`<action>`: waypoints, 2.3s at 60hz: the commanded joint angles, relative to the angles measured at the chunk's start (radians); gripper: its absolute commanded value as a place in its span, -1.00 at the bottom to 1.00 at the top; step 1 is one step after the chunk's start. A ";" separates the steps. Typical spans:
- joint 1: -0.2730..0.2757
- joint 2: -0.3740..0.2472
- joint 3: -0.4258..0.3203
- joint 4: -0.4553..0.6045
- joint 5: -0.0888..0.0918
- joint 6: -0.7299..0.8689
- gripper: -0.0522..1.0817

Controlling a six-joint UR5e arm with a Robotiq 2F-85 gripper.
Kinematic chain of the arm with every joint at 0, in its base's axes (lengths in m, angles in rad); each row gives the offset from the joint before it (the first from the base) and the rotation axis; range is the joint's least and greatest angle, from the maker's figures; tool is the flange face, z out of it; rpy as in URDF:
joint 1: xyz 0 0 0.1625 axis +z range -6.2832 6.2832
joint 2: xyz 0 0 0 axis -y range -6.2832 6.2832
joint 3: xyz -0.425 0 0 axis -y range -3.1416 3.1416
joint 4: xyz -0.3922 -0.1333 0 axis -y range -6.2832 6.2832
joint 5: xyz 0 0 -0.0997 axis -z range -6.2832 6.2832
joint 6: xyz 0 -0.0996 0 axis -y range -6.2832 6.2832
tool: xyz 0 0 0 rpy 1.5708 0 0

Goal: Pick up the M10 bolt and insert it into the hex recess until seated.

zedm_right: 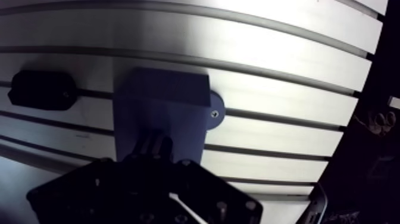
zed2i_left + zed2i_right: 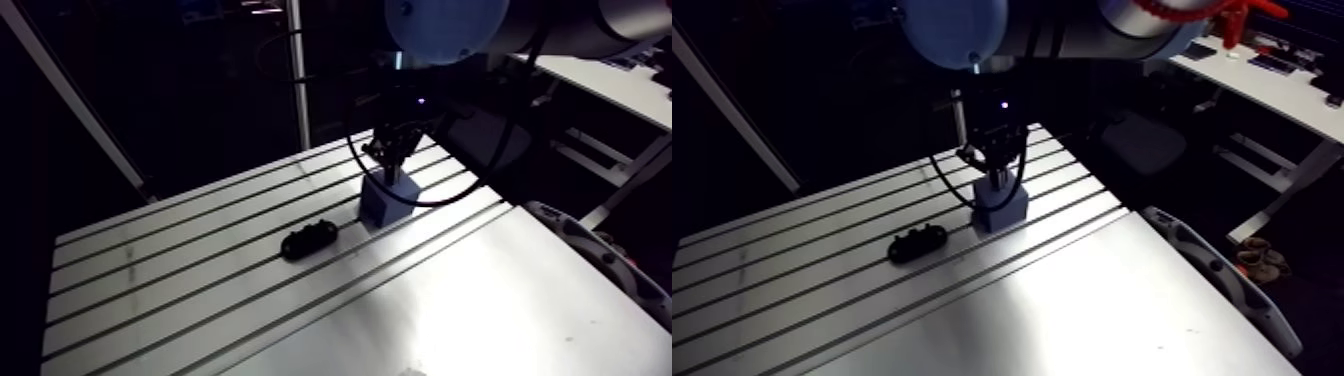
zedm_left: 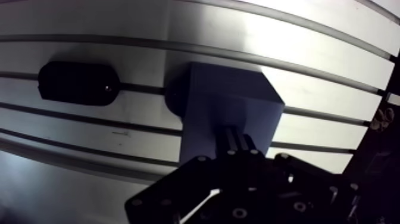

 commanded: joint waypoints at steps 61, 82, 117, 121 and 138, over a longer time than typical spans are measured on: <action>0.018 -0.128 -0.153 0.296 0.018 0.003 0.94; 0.056 -0.211 -0.162 0.304 0.018 0.067 -0.90; 0.298 -0.279 -0.262 0.469 0.021 0.461 -0.90; 0.334 -0.279 -0.273 0.474 0.020 0.478 -0.90; 0.353 -0.314 -0.332 0.514 0.063 0.485 -0.90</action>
